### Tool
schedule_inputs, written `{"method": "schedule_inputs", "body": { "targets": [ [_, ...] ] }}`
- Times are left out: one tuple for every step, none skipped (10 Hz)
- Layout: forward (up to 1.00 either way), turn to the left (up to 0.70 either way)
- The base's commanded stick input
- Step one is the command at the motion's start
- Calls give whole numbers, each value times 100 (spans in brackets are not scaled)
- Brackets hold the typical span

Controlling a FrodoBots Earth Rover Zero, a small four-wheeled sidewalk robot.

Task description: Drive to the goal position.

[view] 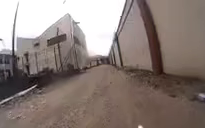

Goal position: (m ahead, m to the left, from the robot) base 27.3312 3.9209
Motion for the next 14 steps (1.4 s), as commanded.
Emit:
{"method": "schedule_inputs", "body": {
  "targets": [
    [30, 0],
    [30, 0],
    [30, 0],
    [30, 0],
    [30, 0],
    [30, 0],
    [30, 0],
    [30, 0],
    [30, 0],
    [30, 0],
    [30, 0],
    [30, 0],
    [30, 0],
    [30, 0]
  ]
}}
